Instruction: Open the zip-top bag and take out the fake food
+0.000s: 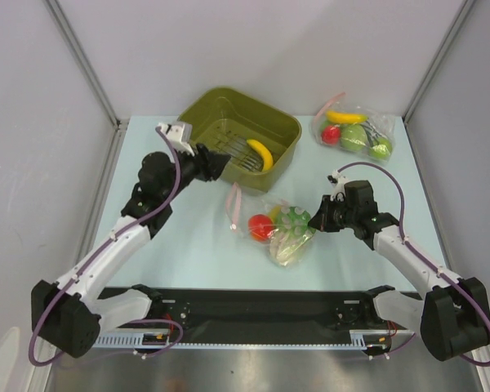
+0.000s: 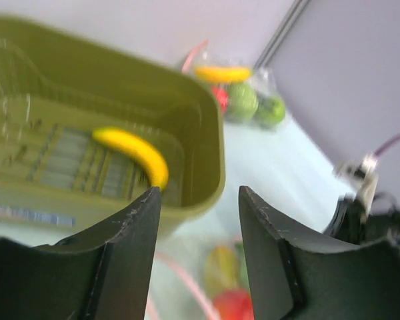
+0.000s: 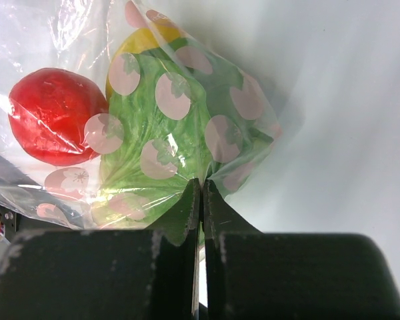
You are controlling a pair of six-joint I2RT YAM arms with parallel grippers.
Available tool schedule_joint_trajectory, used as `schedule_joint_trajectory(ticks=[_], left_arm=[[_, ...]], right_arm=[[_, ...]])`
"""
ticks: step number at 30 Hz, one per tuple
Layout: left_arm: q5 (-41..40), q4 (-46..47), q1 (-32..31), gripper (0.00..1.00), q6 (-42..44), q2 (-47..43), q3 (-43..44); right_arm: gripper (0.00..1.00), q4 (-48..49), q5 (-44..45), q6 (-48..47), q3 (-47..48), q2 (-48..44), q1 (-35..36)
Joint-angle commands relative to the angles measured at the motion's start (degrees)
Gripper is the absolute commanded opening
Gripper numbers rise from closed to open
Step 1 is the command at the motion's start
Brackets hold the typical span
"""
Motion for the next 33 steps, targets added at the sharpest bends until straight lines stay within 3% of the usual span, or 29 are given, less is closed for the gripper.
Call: schedule_joint_trajectory(ticks=[1, 8, 25, 33], left_arm=[[1.6, -2.5, -0.2, 0.54, 1.9, -2.9, -7.6], [2.9, 0.0, -0.2, 0.54, 3.0, -3.2, -17.0], [-1.3, -1.6, -7.4, 0.51, 6.9, 3.0, -17.2], [9.4, 1.0, -8.4, 0.53, 10.2, 1.1, -19.4]], right_arm=[[0.0, 0.8, -0.3, -0.6, 1.6, 0.0, -0.4], [0.0, 1.9, -1.8, -0.1, 1.9, 1.5, -0.4], [0.0, 1.5, -1.7, 0.1, 1.6, 0.9, -0.4], [0.0, 1.6, -1.9, 0.2, 1.5, 1.1, -0.4]])
